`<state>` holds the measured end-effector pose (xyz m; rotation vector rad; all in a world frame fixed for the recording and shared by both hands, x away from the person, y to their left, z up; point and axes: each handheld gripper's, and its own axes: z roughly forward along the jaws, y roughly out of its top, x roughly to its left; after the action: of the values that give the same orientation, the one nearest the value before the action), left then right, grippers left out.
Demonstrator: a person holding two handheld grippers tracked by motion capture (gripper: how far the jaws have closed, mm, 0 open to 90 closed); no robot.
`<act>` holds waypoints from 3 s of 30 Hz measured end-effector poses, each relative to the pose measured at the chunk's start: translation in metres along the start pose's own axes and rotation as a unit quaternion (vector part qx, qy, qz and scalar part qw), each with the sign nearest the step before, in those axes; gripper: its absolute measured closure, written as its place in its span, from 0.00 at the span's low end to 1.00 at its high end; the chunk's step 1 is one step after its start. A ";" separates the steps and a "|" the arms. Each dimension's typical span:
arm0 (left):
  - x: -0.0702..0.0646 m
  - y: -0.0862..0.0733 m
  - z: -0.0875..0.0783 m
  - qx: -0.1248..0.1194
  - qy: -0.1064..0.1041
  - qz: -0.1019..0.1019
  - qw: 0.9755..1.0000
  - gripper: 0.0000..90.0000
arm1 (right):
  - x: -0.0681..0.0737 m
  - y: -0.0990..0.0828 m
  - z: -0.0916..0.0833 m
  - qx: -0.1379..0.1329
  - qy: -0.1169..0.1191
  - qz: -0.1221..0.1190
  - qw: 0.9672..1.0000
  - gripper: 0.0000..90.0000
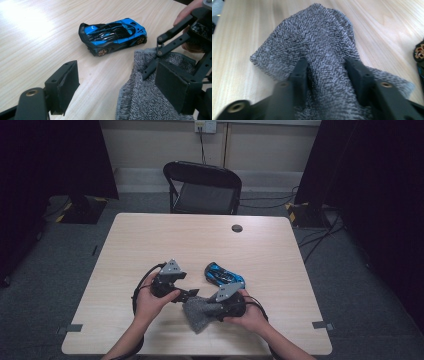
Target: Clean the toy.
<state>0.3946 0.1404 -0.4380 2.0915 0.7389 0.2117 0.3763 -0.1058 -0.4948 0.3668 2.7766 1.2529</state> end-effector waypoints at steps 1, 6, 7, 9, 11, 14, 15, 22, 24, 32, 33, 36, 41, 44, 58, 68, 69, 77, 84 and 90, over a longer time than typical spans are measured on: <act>0.000 0.001 0.001 -0.002 -0.002 0.002 1.000 0.21 | 0.000 0.000 0.000 0.000 -0.004 0.007 1.000 0.69; 0.002 0.004 0.002 -0.004 -0.005 0.011 1.000 0.21 | -0.001 -0.001 -0.006 -0.005 -0.019 0.040 0.999 0.79; 0.003 0.005 0.003 -0.003 -0.006 0.012 1.000 0.21 | -0.002 -0.001 -0.010 -0.005 -0.022 0.047 0.999 0.79; 0.006 0.006 0.005 -0.001 -0.009 0.016 1.000 0.21 | -0.006 -0.002 -0.022 -0.006 -0.022 0.063 0.998 0.80; 0.008 0.008 0.009 0.001 -0.012 0.024 1.000 0.21 | -0.008 -0.004 -0.032 -0.005 -0.030 0.069 0.997 0.80; 0.011 0.014 0.018 0.009 -0.014 0.033 0.999 0.21 | -0.014 -0.011 -0.053 -0.013 -0.038 0.091 0.995 0.80; 0.011 0.016 0.022 0.010 -0.018 0.036 0.999 0.21 | -0.016 -0.013 -0.058 -0.016 -0.038 0.100 0.994 0.80; -0.004 0.035 0.065 0.032 -0.036 0.084 0.995 0.22 | -0.049 -0.040 -0.117 -0.055 -0.119 0.177 0.975 0.80; -0.007 0.040 0.079 0.036 -0.038 0.096 0.994 0.22 | -0.054 -0.047 -0.122 -0.056 -0.135 0.192 0.970 0.80; -0.009 0.051 0.111 0.056 -0.037 0.130 0.989 0.22 | -0.073 -0.068 -0.131 -0.045 -0.216 0.243 0.945 0.80; -0.009 0.051 0.114 0.056 -0.039 0.124 0.990 0.22 | -0.075 -0.070 -0.131 -0.043 -0.223 0.248 0.942 0.80; -0.008 0.050 0.120 0.064 -0.040 0.124 0.989 0.22 | -0.084 -0.076 -0.132 -0.031 -0.249 0.255 0.934 0.80; -0.005 0.046 0.127 0.063 -0.035 0.121 0.990 0.19 | -0.095 -0.080 -0.123 0.011 -0.257 0.246 0.934 0.80; -0.008 0.043 0.129 0.059 -0.027 0.145 0.987 0.18 | -0.093 -0.081 -0.115 0.023 -0.261 0.239 0.935 0.80; -0.011 0.041 0.130 0.059 -0.009 0.155 0.986 0.17 | -0.068 -0.070 -0.110 0.041 -0.207 0.194 0.958 0.80; -0.012 0.041 0.130 0.060 -0.008 0.153 0.986 0.17 | -0.046 -0.065 -0.107 0.031 -0.154 0.193 0.969 0.81; -0.012 0.041 0.130 0.060 -0.008 0.152 0.987 0.17 | -0.045 -0.065 -0.106 0.029 -0.145 0.194 0.970 0.81; -0.013 0.039 0.130 0.057 -0.005 0.155 0.986 0.17 | -0.033 -0.061 -0.099 0.027 -0.118 0.191 0.974 0.81; -0.013 0.039 0.130 0.056 -0.004 0.154 0.986 0.17 | -0.026 -0.057 -0.093 0.019 -0.098 0.189 0.977 0.82; -0.014 0.039 0.130 0.058 -0.002 0.156 0.986 0.17 | -0.021 -0.052 -0.088 0.016 -0.080 0.185 0.979 0.82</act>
<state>0.4529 0.0258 -0.4825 2.3125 0.4257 0.3420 0.3726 -0.2085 -0.4763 0.9773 2.6715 1.1779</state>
